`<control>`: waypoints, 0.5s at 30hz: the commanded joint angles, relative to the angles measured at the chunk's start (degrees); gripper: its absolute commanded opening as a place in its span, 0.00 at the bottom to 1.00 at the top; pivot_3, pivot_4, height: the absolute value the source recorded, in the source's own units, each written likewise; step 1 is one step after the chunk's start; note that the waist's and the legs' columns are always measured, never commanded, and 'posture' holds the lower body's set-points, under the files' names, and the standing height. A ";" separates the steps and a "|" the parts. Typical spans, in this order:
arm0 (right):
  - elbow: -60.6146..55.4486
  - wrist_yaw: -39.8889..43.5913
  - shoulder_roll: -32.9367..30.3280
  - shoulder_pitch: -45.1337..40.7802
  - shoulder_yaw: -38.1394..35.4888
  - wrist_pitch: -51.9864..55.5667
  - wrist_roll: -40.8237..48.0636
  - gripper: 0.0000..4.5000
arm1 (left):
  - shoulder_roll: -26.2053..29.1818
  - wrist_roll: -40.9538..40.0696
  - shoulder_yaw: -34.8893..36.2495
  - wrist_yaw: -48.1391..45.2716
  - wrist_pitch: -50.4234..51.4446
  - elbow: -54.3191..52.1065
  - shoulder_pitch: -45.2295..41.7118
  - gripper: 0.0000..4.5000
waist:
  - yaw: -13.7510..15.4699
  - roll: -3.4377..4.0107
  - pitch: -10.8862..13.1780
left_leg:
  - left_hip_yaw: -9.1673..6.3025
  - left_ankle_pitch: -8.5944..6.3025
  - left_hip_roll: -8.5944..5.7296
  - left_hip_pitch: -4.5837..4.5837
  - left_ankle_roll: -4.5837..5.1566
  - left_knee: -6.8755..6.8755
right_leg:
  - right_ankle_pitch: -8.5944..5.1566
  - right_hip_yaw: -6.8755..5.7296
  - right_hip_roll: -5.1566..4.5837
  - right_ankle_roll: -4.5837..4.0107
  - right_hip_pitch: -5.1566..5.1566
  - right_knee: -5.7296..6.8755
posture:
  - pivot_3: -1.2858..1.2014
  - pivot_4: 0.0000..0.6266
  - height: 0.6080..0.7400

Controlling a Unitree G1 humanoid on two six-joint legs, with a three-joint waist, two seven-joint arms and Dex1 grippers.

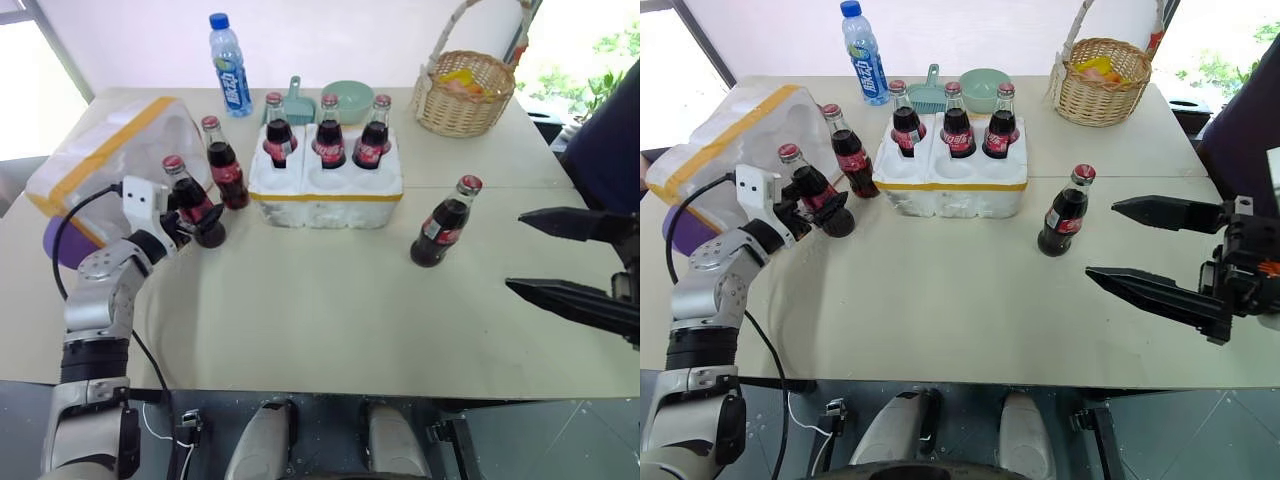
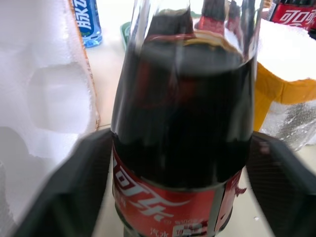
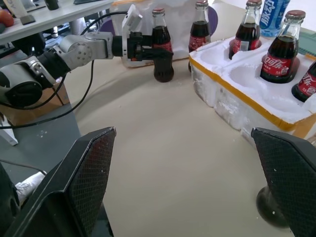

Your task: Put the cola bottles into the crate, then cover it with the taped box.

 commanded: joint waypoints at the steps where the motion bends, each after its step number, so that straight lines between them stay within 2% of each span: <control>1: -0.24 -0.97 0.90 0.18 -0.34 -2.20 -0.32 1.00 | 2.21 -3.32 0.68 -4.12 3.28 -5.20 1.41 0.69 | -0.01 0.00 0.00 | 0.00 0.00 0.00 0.00 0.00 0.00 | 0.00 0.00 0.00 0.00 0.00 0.00 | 0.52 0.24 0.96; 7: 0.06 -1.89 1.64 0.64 0.75 -3.79 -0.93 1.00 | 6.99 -9.29 1.58 -10.96 11.07 -12.24 4.71 0.69 | -0.05 -0.02 0.01 | -0.03 0.00 0.00 -0.01 0.00 -0.03 | 0.00 0.00 -0.02 0.00 -0.02 -0.01 | 0.52 0.24 0.96; 9: 0.22 -1.94 1.91 0.90 1.17 -4.26 -1.54 1.00 | 8.69 -13.84 2.11 -13.73 16.08 -15.40 4.67 0.69 | -0.06 -0.04 0.03 | -0.03 0.00 0.00 -0.01 0.00 -0.04 | 0.00 0.00 -0.02 0.00 -0.03 -0.02 | 0.52 0.24 0.96; 12: 0.52 -2.17 2.15 1.09 1.92 -5.03 -2.27 1.00 | 9.79 -21.36 2.57 -15.88 23.89 -19.75 1.89 0.69 | 0.09 -0.16 0.10 | -0.08 0.00 0.00 -0.06 0.00 0.00 | -0.01 -0.02 -0.02 -0.01 -0.03 -0.02 | 0.52 0.24 0.96; 15: 0.95 -3.02 2.34 0.99 2.96 -5.76 -3.28 1.00 | 8.00 -25.86 0.92 -15.01 28.51 -22.37 -3.73 0.69 | 0.20 -0.32 0.19 | -0.14 0.00 -0.02 -0.12 0.00 0.07 | -0.01 -0.11 -0.02 -0.01 -0.01 -0.02 | 0.52 0.24 0.96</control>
